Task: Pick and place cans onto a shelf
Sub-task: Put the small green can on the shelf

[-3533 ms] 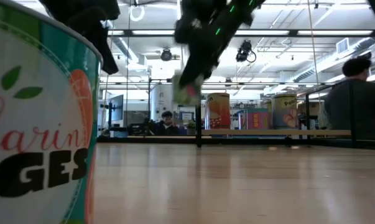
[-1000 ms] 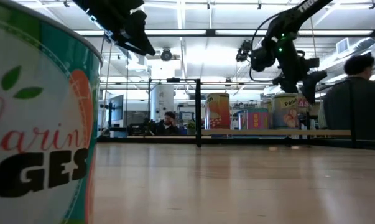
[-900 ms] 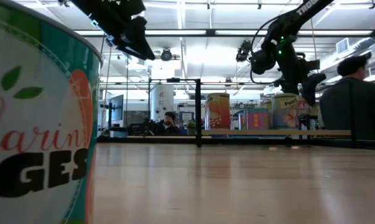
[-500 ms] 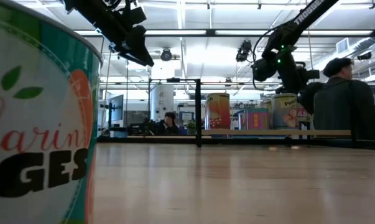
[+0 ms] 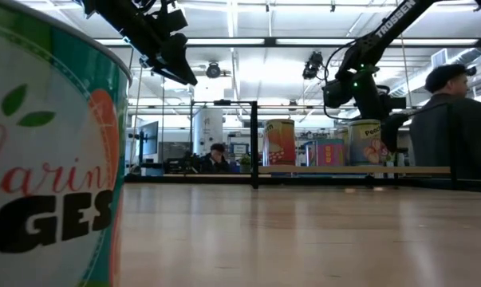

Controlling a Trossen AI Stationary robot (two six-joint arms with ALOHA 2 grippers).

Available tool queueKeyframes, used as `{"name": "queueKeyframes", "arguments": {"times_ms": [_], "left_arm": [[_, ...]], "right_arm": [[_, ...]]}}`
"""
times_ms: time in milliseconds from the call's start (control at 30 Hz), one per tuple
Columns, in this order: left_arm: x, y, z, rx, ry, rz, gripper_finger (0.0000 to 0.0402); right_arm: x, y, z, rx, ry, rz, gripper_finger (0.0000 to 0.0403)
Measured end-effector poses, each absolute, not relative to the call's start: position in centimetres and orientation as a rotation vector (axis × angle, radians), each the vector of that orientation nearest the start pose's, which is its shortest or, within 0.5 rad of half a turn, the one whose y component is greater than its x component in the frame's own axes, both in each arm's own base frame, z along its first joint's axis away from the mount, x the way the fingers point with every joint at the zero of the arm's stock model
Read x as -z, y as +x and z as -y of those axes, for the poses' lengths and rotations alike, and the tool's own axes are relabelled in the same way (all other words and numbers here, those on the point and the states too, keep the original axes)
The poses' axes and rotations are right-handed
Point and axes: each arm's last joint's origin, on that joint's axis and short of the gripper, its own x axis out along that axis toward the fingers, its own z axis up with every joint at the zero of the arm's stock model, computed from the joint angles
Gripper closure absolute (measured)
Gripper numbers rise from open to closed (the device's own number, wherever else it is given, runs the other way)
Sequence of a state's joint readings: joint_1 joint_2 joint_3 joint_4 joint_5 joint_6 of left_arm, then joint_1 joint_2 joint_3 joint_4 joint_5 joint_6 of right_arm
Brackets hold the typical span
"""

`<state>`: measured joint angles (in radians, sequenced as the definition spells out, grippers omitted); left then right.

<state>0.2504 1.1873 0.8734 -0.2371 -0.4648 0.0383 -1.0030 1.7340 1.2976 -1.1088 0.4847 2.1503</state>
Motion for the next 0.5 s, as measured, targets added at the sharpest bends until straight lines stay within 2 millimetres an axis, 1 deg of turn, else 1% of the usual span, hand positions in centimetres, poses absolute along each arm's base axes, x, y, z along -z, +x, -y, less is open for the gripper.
{"name": "queueKeyframes", "arguments": {"times_ms": [333, 433, 500], "left_arm": [[-28.0, 24.12, -7.46, -0.684, 0.097, -0.581, 0.0143], [-28.0, 24.12, -7.46, -0.684, 0.096, -0.581, 0.0143], [-28.0, 24.12, -7.46, -0.684, 0.096, -0.581, 0.0143]], "right_arm": [[-22.21, 15.83, 26.95, -2.775, -1.829, -0.344, 0.0079], [-22.33, 15.77, 26.64, -2.79, -1.816, -0.295, 0.0078], [-22.28, 15.65, 26.53, -2.779, -1.83, -0.224, 0.0079]]}}
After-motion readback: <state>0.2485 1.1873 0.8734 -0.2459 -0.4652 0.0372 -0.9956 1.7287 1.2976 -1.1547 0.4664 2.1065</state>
